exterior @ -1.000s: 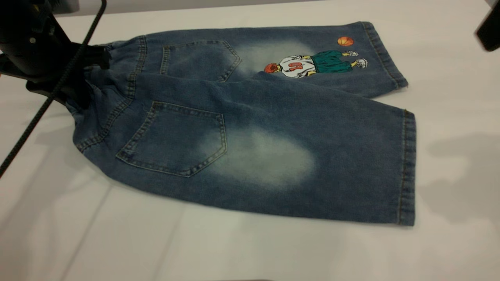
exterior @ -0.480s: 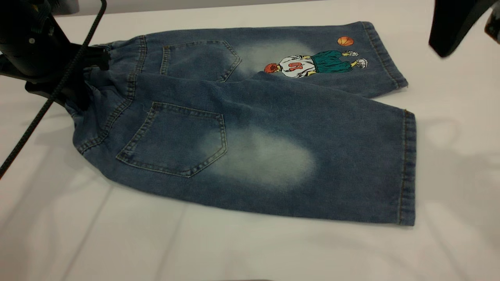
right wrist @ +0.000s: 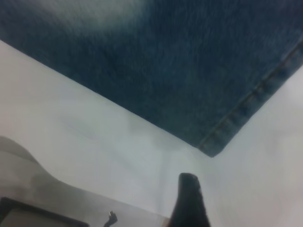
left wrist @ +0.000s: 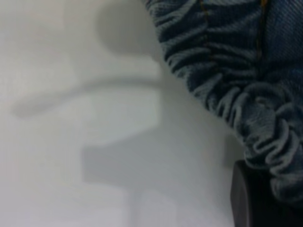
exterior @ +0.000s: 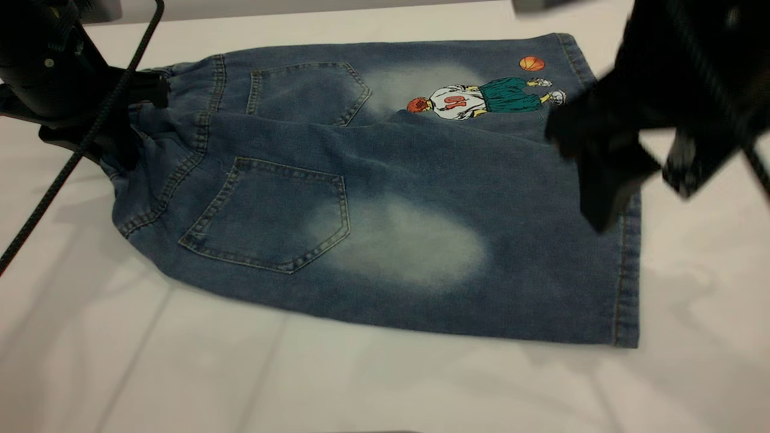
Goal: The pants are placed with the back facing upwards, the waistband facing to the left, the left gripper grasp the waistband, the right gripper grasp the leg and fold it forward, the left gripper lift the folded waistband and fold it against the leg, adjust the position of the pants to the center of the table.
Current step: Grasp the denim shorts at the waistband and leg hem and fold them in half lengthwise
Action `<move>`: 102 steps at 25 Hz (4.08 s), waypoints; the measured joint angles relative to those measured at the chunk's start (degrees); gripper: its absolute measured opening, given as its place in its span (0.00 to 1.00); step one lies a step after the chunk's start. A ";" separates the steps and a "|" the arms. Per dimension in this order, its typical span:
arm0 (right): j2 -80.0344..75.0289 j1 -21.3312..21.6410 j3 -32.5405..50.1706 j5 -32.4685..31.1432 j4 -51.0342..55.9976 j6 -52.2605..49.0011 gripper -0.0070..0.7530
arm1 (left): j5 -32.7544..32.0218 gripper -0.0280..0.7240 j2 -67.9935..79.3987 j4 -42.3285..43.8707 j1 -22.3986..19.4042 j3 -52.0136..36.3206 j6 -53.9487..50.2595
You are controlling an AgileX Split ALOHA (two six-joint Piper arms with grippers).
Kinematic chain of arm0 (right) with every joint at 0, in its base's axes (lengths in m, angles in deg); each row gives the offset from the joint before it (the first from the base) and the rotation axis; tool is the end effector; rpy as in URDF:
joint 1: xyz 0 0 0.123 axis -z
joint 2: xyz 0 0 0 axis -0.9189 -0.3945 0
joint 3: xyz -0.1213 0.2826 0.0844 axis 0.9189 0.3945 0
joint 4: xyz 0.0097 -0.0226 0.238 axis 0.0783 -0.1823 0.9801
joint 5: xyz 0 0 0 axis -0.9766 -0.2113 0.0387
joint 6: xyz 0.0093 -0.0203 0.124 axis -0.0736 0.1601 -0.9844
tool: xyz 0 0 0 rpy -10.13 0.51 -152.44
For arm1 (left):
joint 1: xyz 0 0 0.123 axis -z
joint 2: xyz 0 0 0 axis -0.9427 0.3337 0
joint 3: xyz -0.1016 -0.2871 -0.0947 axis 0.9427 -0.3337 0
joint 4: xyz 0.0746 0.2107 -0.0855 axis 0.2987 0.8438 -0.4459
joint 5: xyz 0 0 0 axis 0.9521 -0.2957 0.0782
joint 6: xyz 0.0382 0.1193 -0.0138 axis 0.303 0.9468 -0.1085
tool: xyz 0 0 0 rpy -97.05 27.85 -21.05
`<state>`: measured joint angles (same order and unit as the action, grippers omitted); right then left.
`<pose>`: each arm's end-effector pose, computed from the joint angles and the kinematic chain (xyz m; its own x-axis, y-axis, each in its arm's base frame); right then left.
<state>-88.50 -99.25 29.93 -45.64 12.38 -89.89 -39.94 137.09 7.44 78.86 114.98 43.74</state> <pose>0.2408 0.1554 0.1724 -0.9565 -0.2765 -0.0935 -0.2812 0.9588 0.0415 0.3764 -0.0535 0.1193 -0.9281 -0.0640 -0.3667 -0.0448 0.9972 -0.0607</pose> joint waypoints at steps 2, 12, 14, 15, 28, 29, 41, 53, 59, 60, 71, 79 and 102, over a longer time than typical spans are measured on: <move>-0.92 -0.03 1.67 1.41 0.34 0.00 0.61 | 0.00 0.16 0.00 0.00 0.00 0.00 0.00; -6.29 -0.03 7.18 10.89 1.26 0.00 0.61 | 0.00 0.16 0.00 0.00 0.00 0.00 0.00; -8.03 -0.03 7.30 12.16 1.32 0.29 0.61 | 0.00 0.16 0.00 0.00 0.00 0.00 0.00; -8.75 -0.03 7.30 12.63 1.32 0.55 0.61 | 0.00 0.16 0.00 0.00 0.00 0.00 0.00; -16.56 -0.03 7.30 19.17 2.81 5.40 0.61 | 0.00 0.16 0.00 0.00 0.00 0.00 -0.04; -17.28 -0.03 7.30 19.30 2.81 5.62 0.61 | 0.00 0.16 0.00 0.00 0.00 0.00 -0.04; -19.13 -0.03 7.30 23.15 3.00 7.30 0.35 | 0.00 0.16 0.00 0.00 0.00 0.00 -0.04; -13.37 -0.03 7.18 21.52 2.57 8.62 0.04 | -1.31 0.16 -0.19 -1.76 0.00 1.54 -0.04; -5.16 0.30 3.76 19.44 1.85 8.68 0.04 | -2.12 0.16 -3.65 -4.76 0.05 4.60 -0.04; -4.35 0.64 2.92 19.21 1.85 8.68 0.04 | -1.59 0.16 -4.34 -5.33 0.05 4.76 -0.04; -3.37 11.12 -4.70 18.58 1.31 8.75 0.04 | 5.98 0.16 -6.45 -18.05 0.05 4.87 -0.04; -3.37 17.82 -7.36 19.27 1.25 8.75 0.04 | 13.05 0.16 -6.45 -35.61 0.05 4.87 -0.11; -17.89 20.03 -22.11 22.99 -0.67 9.03 0.04 | 29.32 0.16 5.06 -67.34 0.05 5.31 -0.36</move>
<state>-106.39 -79.22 7.82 -22.65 11.71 -80.86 -10.62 142.15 -59.90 78.90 120.29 43.38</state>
